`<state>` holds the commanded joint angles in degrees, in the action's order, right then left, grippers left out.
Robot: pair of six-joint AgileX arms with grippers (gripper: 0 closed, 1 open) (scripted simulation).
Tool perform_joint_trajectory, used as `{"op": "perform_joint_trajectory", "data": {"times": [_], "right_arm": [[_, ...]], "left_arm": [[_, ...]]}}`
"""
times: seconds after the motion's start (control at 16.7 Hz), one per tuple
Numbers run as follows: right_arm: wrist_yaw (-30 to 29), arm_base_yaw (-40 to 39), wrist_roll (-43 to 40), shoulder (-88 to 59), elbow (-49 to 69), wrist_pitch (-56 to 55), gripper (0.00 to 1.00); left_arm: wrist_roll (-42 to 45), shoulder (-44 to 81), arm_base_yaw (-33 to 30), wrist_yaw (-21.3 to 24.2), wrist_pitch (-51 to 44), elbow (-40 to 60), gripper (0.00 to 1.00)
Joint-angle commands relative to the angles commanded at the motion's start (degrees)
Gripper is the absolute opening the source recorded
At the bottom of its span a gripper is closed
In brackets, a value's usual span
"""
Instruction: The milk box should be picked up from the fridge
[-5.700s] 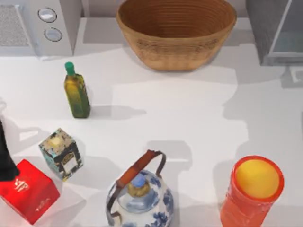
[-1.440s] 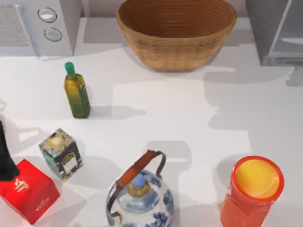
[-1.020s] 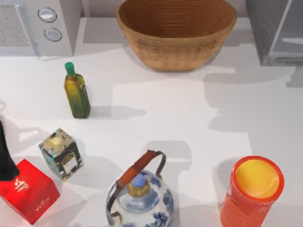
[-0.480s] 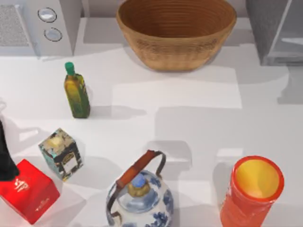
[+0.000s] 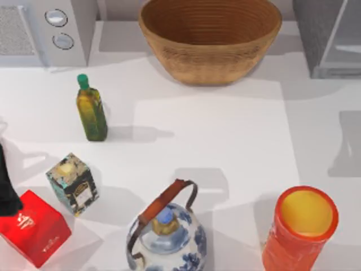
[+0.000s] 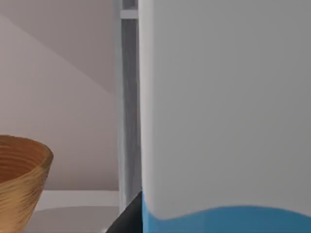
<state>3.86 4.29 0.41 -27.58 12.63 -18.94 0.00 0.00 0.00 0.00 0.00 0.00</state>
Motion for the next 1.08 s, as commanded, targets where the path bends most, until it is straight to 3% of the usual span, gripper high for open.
{"op": "perform_joint_trajectory", "data": {"times": [0.42,0.9,1.08], "right_arm": [[-3.52,-3.91,-0.36,25.6,-11.55,17.18,0.0],[-3.74,-4.11,-0.3,27.3,-12.52,18.81,0.0],[-0.98,-3.86,-0.23,23.63,-11.78,15.18,0.0]], "left_arm": [[0.0,0.0,0.0,0.0,0.0,0.0,1.0],[0.0,0.0,0.0,0.0,0.0,0.0,1.0],[0.0,0.0,0.0,0.0,0.0,0.0,1.0]]}}
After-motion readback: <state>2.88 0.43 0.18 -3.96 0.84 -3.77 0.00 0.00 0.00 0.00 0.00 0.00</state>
